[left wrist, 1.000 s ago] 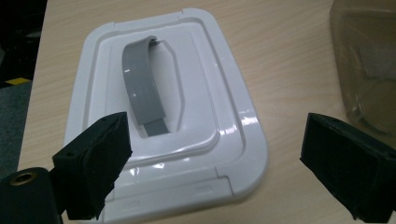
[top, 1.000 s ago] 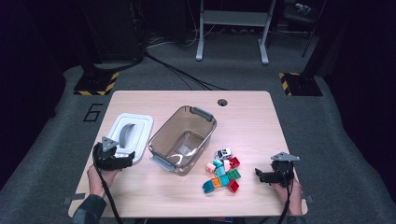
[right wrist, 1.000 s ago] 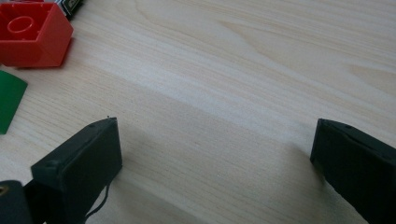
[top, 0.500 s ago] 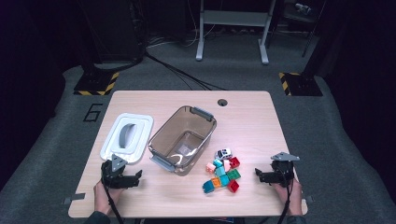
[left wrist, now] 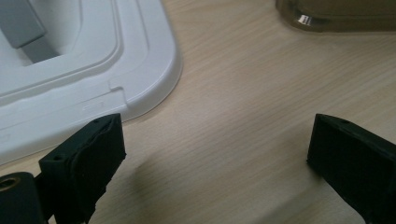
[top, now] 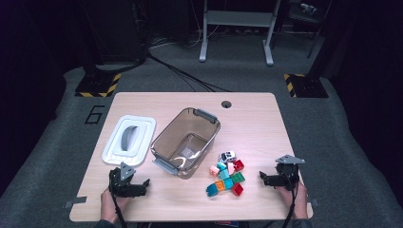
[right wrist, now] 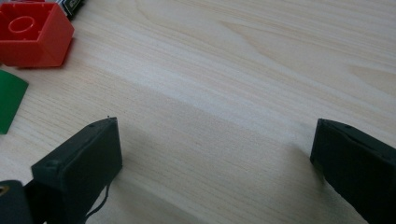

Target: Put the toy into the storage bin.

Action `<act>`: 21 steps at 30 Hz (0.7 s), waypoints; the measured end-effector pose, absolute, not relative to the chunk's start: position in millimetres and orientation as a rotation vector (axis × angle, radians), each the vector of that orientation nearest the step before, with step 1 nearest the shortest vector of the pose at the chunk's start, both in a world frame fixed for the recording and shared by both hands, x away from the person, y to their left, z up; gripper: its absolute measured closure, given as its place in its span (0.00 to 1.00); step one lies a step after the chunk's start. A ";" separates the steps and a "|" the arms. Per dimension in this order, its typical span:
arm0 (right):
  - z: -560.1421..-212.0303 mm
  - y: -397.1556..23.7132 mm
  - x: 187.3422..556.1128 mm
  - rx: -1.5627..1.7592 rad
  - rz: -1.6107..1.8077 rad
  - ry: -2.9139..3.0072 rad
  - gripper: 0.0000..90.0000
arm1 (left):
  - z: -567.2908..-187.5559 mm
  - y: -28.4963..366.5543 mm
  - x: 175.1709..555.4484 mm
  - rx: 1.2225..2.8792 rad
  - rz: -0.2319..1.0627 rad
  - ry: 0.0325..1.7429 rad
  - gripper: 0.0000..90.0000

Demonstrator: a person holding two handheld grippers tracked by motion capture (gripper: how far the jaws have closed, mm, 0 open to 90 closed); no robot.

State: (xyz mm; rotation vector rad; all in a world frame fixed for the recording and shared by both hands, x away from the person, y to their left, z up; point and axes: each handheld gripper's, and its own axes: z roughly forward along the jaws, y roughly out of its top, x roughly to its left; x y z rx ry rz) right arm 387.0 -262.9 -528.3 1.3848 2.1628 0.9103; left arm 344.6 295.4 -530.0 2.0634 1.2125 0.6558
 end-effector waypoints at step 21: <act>-512.5 -257.5 384.4 1.590 0.960 2.069 0.02 | -531.7 301.5 351.7 2.033 0.550 1.260 0.04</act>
